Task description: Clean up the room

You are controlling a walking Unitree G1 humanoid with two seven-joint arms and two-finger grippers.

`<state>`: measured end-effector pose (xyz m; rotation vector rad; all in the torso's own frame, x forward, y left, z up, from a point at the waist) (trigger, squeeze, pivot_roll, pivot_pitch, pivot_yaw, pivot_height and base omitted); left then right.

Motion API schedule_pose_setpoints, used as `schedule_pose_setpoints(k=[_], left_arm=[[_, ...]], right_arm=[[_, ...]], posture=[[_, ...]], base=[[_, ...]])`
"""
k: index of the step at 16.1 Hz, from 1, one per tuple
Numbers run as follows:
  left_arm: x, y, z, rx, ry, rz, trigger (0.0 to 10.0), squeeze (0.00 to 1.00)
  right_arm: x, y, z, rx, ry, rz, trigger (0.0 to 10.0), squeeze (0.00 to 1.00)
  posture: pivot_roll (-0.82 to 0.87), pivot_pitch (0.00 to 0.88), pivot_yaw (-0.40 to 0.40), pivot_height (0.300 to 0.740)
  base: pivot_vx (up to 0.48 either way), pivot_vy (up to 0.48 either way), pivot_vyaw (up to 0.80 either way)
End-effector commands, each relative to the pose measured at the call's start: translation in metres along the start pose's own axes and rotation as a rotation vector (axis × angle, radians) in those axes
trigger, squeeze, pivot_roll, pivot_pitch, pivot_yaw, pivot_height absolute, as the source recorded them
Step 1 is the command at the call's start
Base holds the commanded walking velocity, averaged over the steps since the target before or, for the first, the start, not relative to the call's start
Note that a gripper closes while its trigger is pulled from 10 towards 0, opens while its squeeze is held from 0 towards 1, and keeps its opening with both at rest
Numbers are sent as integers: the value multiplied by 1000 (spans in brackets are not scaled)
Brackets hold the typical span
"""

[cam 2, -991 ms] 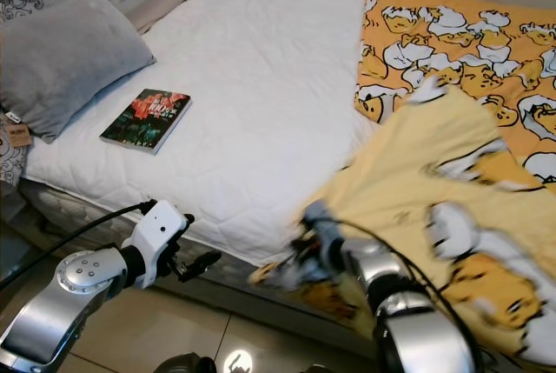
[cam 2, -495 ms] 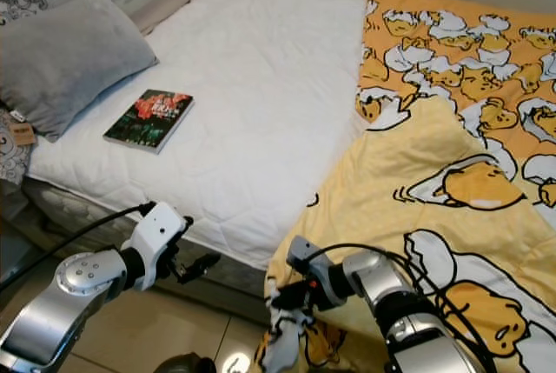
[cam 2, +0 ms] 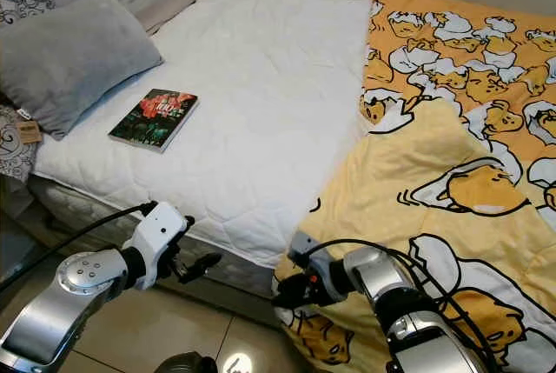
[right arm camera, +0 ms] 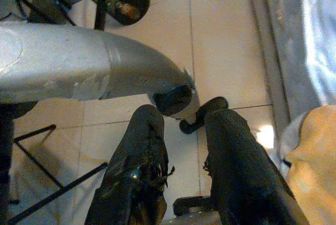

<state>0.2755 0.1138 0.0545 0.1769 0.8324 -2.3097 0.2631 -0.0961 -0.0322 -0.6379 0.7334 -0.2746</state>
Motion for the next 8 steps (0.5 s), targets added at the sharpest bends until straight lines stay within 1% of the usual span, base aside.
schedule_pose_setpoints(k=[1,2,3,4,5,6,7,8], left_arm=[[1,1,2,0,16,-10,10000,0],[1,1,1,-1,16,-10,10000,0],[2,0,1,-1,15,-10,10000,0],[2,0,1,-1,15,-10,10000,0],[2,0,1,-1,16,-10,10000,0],[2,0,1,-2,16,-9,10000,0],[2,0,1,-2,17,-9,10000,0],[2,0,1,-3,17,-10,10000,0]], right_arm=[[11,-5,25,102,-8,-92,10000,1000],[17,-6,33,144,-5,-148,10000,1000],[33,-11,51,243,-7,-302,10000,1000],[45,-17,63,308,-5,-426,10000,1000],[54,-22,68,346,26,-509,10000,1000],[58,-24,70,365,56,-546,10000,1000],[70,-32,75,414,120,-674,10000,1000],[73,-34,77,432,140,-724,10000,1000]], posture=[[90,29,-3,740],[90,29,-4,740],[90,31,-4,740],[91,32,-4,740],[93,33,-3,740],[93,33,-3,740],[94,34,-2,740],[94,34,-2,740]], base=[[0,0,0],[0,0,0],[0,0,0],[0,0,0],[0,0,0],[0,0,0],[0,0,0],[0,0,0]])
Point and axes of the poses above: a point about 5 cm out from each wrist's last joint towards the gripper, its own y axis pointing out of the wrist towards the gripper, its own z axis along the axis of the wrist's last joint, x = y × z, the point moved 6 cm from there along y, pointing out of the wrist towards the gripper, and after that the axes turned 14 degrees about y, right-handed, at the moved point
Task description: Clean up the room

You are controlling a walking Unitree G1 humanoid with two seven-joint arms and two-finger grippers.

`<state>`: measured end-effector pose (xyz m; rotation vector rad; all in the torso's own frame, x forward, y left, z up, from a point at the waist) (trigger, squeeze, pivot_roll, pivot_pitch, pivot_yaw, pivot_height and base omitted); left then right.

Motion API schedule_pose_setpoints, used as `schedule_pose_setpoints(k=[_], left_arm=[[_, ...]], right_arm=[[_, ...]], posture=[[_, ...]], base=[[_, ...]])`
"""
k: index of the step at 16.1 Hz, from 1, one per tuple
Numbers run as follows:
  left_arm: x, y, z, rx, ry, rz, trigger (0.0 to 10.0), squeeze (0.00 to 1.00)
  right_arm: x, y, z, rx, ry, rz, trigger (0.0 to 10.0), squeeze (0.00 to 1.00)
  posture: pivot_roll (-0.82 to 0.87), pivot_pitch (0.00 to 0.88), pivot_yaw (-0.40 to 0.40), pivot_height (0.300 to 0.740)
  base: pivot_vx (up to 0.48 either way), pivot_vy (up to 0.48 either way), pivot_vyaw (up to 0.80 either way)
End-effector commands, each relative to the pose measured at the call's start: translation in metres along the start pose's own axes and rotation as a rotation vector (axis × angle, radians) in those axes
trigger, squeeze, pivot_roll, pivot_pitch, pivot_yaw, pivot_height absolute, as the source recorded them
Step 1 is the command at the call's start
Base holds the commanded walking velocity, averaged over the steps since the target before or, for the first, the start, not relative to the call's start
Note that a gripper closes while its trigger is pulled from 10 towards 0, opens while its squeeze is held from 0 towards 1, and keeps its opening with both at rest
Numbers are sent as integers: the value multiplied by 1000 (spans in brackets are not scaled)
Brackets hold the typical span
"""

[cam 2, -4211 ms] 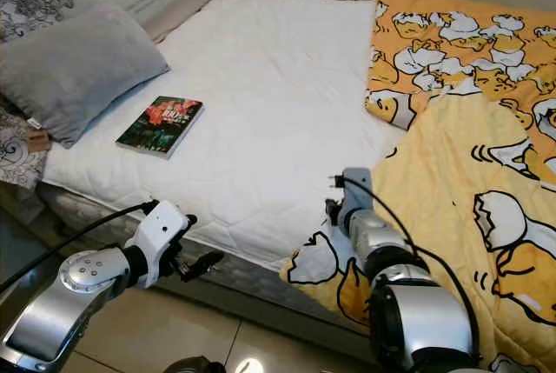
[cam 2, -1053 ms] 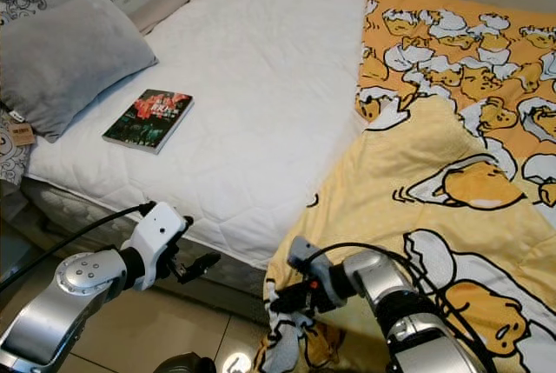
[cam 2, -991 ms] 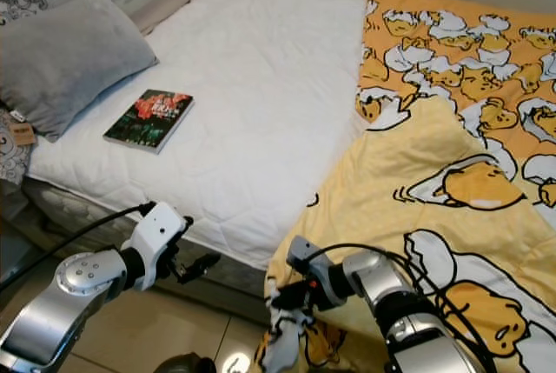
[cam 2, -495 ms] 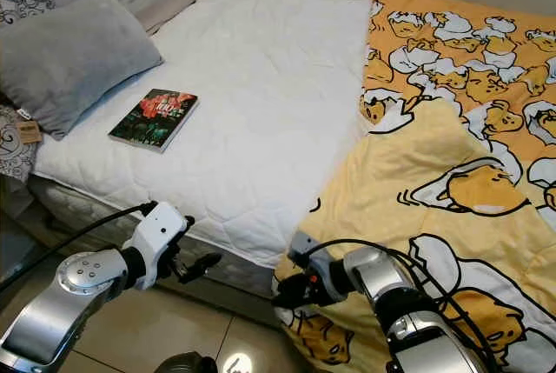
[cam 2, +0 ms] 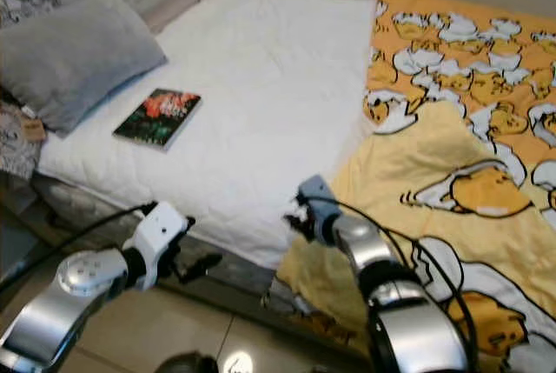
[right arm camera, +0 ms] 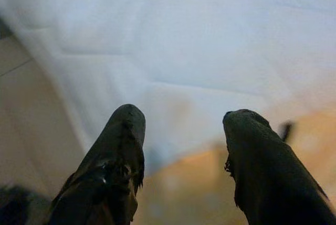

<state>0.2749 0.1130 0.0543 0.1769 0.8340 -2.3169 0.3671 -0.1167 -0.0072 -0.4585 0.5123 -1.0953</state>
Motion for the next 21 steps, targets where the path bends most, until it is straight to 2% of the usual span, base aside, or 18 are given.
schedule_pose_setpoints(k=[1,3,4,7,8,9,10,12,13,19,21], left_arm=[[1,0,0,-4,16,-4,10000,0],[2,1,1,-3,17,-7,10000,0],[3,1,1,-2,17,-8,10000,0],[4,-2,1,-4,20,-11,10000,0],[4,-2,1,-5,20,-11,10000,0],[5,-3,0,-9,19,-14,10000,0],[6,-3,0,-9,20,-15,10000,0],[6,-3,1,-9,19,-15,10000,0],[7,-3,1,-10,18,-16,10000,0],[7,-6,-3,-22,15,-16,10000,0],[7,-6,-3,-21,14,-16,10000,0]], right_arm=[[12,2,3,23,58,-135,10000,1000],[29,-1,-2,19,73,-327,10000,1000],[30,-1,-5,16,102,-351,10000,1000],[41,-7,-13,1,50,-519,10000,1000],[37,-5,-18,-19,58,-500,10000,0],[24,0,-31,-60,158,-416,10000,0],[20,1,-36,-77,191,-390,10000,0],[21,0,-40,-91,210,-390,3843,0],[25,-2,-43,-93,245,-403,0,0],[44,-12,-56,-139,262,-436,0,0],[45,-14,-59,-145,266,-436,0,0]], posture=[[96,35,-2,740],[102,37,-2,740],[107,35,-4,740],[118,38,-5,740],[119,39,-6,740],[119,41,-6,740],[121,42,-7,740],[126,45,-11,740],[126,45,-11,740],[129,63,-13,740],[129,63,-12,740]], base=[[0,0,0],[0,0,0],[0,0,0],[0,0,0],[0,0,0],[0,0,0],[0,0,0],[0,0,0],[0,0,0],[0,0,0],[0,0,0]])
Point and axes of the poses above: a point about 5 cm out from each wrist's last joint towards the gripper, its own y axis pointing out of the wrist towards the gripper, its own z axis along the axis of the wrist's last joint, x = y × z, the point moved 6 cm from there along y, pointing out of the wrist towards the gripper, and after that the axes turned 14 degrees about y, right-handed, at the moved point
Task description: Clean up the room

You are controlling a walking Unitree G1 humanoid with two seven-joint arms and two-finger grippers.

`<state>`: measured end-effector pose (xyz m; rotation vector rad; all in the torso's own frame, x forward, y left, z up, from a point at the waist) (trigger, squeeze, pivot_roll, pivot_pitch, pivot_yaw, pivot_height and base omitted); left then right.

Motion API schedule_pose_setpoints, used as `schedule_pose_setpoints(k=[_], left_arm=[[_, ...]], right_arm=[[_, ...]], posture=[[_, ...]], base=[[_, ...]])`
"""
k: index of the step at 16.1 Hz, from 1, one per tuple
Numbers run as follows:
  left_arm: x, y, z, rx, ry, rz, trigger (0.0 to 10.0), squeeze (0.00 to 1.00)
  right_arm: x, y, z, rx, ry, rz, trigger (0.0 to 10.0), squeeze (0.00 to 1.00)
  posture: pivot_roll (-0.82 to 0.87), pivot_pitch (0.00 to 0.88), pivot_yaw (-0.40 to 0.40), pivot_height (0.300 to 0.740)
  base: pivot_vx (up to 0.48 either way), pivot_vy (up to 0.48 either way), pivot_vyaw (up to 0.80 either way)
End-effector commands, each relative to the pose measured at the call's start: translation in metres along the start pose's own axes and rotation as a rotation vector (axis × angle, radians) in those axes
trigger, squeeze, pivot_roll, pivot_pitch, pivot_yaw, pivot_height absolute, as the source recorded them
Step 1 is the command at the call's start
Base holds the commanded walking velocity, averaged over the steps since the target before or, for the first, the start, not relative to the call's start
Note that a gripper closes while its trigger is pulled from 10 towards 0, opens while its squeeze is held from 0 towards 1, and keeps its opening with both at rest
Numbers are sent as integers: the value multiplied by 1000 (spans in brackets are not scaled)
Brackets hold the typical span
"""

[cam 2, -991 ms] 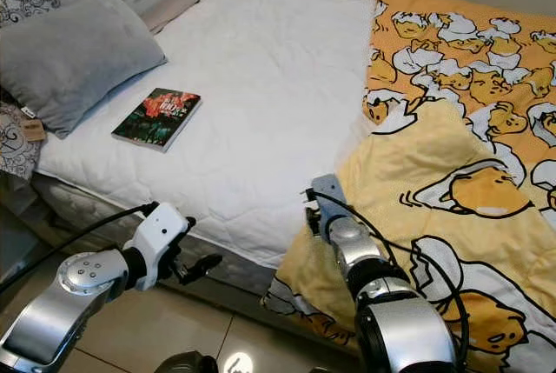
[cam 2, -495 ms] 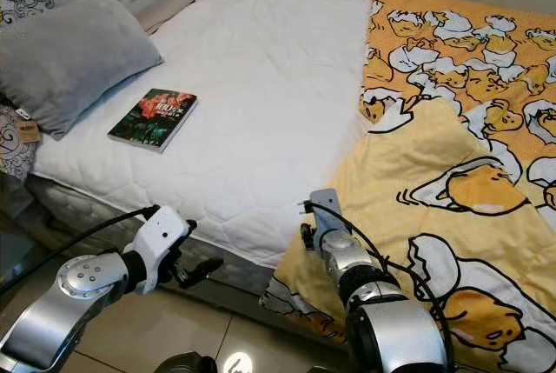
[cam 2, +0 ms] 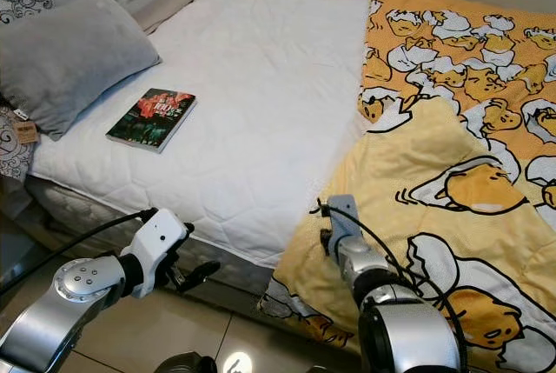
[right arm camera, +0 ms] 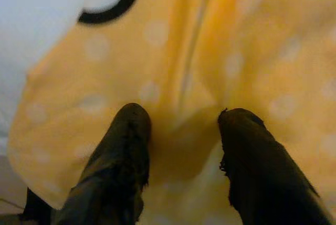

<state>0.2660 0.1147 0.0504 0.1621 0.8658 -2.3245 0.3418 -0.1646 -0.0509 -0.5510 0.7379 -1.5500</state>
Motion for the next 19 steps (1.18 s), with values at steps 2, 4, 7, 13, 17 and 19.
schedule_pose_setpoints(k=[2,4,7,13,17,19], left_arm=[[-1,-1,3,3,13,4,10000,0],[-1,-1,3,3,13,3,10000,0],[-1,-1,3,2,13,0,10000,0],[-2,0,4,3,14,3,10000,0],[-3,-1,4,3,14,4,10000,0],[-2,-3,2,-1,14,3,10000,0]], right_arm=[[10,0,-9,-34,1,-14,0,0],[12,0,-11,-42,9,-14,0,0],[12,-1,-3,0,61,6,0,0],[-52,-11,54,210,83,338,0,0],[-73,-11,43,184,-131,338,5137,0],[-82,-11,37,157,-202,354,10000,1000]], posture=[[129,65,-11,740],[129,66,-8,740],[126,67,-6,740],[123,68,-5,740],[131,73,-7,740],[137,81,-7,740]], base=[[0,0,0],[0,0,0],[0,0,0],[0,0,0],[0,0,0],[0,0,0]])
Point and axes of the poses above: a point about 5 cm out from each wrist's last joint towards the gripper, its own y axis pointing out of the wrist towards the gripper, its own z axis along the axis of the wrist's last joint, x = y × z, the point moved 6 cm from there along y, pointing out of the wrist towards the gripper, and after that the axes turned 14 degrees about y, right-handed, at the moved point
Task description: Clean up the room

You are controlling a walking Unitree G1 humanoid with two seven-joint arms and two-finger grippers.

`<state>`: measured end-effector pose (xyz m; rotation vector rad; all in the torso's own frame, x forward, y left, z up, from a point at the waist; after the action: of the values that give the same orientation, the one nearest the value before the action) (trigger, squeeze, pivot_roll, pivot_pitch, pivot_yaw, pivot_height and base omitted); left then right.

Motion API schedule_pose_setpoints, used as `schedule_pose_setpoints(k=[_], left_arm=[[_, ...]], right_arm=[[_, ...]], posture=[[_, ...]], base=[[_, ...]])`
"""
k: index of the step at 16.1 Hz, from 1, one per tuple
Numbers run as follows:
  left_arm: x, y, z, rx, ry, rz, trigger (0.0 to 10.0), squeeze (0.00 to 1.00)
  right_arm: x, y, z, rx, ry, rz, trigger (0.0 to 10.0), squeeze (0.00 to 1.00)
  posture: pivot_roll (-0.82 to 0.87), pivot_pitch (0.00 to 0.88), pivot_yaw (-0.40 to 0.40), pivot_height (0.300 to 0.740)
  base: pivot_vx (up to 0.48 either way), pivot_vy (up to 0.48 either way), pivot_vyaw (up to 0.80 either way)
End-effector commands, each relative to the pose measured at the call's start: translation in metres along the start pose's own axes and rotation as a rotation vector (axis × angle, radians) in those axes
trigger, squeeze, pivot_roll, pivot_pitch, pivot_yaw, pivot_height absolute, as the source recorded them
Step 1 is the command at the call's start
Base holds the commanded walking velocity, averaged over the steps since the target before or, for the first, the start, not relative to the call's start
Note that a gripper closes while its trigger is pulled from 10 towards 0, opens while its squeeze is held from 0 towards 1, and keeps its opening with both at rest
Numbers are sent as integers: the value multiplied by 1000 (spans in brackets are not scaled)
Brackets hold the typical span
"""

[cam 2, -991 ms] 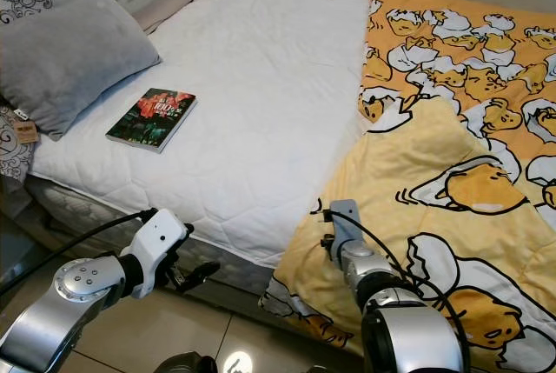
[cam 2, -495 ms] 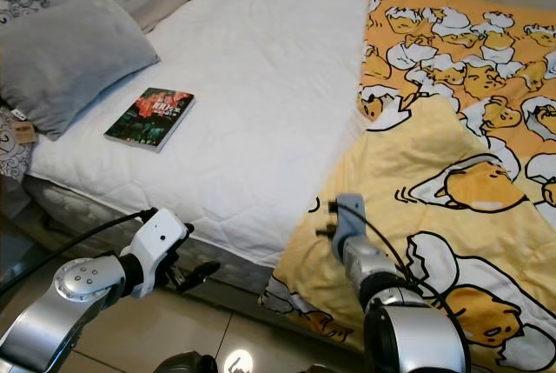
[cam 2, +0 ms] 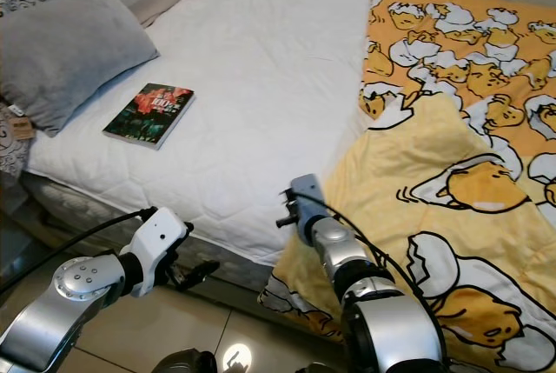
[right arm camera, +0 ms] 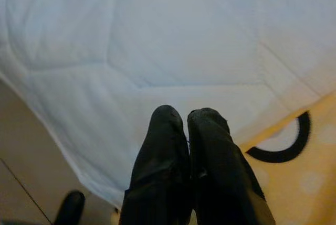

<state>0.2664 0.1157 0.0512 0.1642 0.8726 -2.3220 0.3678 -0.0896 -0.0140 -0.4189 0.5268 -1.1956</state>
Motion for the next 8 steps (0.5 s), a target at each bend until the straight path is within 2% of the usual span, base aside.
schedule_pose_setpoints(k=[1,4,8], left_arm=[[0,-3,2,1,10,1,10000,0],[4,-5,1,-4,6,-4,10000,0],[7,-9,-1,-10,-3,-4,10000,0]], right_arm=[[-2,2,2,-22,-62,-23,10000,1000],[2,3,3,-39,-128,-108,10000,1000],[-2,4,1,-53,-165,-105,10000,1000]], posture=[[140,85,-7,740],[152,105,-13,740],[156,116,-20,740]], base=[[0,0,0],[0,0,0],[0,0,0]])
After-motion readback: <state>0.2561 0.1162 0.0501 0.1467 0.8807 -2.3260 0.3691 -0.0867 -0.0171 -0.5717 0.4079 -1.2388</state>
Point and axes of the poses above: a point about 5 cm out from each wrist's last joint towards the gripper, its own y axis pointing out of the wrist towards the gripper, its own z axis along the axis of the wrist's last joint, x = y × z, the point moved 6 cm from there along y, pointing out of the wrist towards the gripper, and after that the axes turned 14 degrees about y, right-handed, at the moved point
